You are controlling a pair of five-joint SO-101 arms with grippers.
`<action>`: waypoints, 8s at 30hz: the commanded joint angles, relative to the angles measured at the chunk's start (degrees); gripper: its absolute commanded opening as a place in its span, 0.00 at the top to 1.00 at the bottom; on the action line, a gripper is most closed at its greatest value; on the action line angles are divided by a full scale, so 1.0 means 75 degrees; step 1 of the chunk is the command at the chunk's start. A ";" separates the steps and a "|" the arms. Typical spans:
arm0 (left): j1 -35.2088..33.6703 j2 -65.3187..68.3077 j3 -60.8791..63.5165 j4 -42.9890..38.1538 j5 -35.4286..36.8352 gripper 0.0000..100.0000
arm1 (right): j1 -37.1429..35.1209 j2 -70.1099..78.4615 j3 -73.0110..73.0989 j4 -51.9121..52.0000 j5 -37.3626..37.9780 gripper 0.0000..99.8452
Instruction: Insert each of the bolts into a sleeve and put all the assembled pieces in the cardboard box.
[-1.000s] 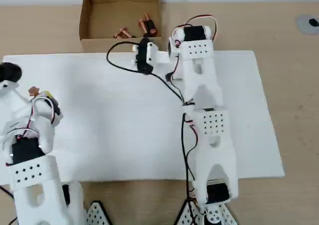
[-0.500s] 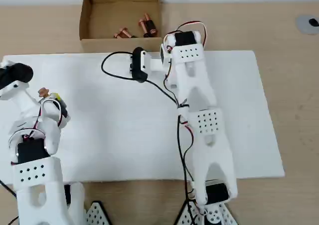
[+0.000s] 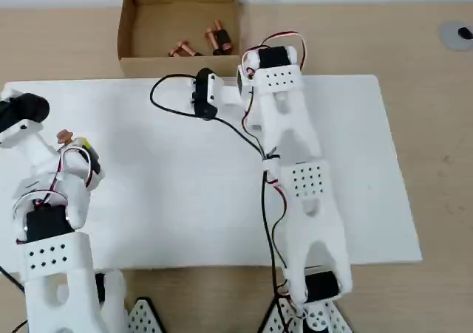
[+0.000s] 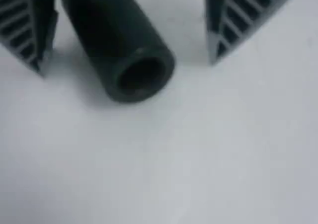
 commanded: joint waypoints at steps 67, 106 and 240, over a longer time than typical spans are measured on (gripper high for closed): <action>0.0059 -0.0229 -0.0270 0.0082 -0.0246 0.99 | -0.0229 0.0018 -0.0346 0.0340 -0.1125 0.81; 0.0117 -0.0311 -0.0399 0.0305 -0.0246 0.99 | -0.0205 -0.2643 -0.2045 0.0352 -0.3376 0.99; 0.5990 -0.3874 -0.3012 0.2520 -0.2145 1.00 | -0.5632 -1.8971 2.2054 -1.6363 -0.8580 0.99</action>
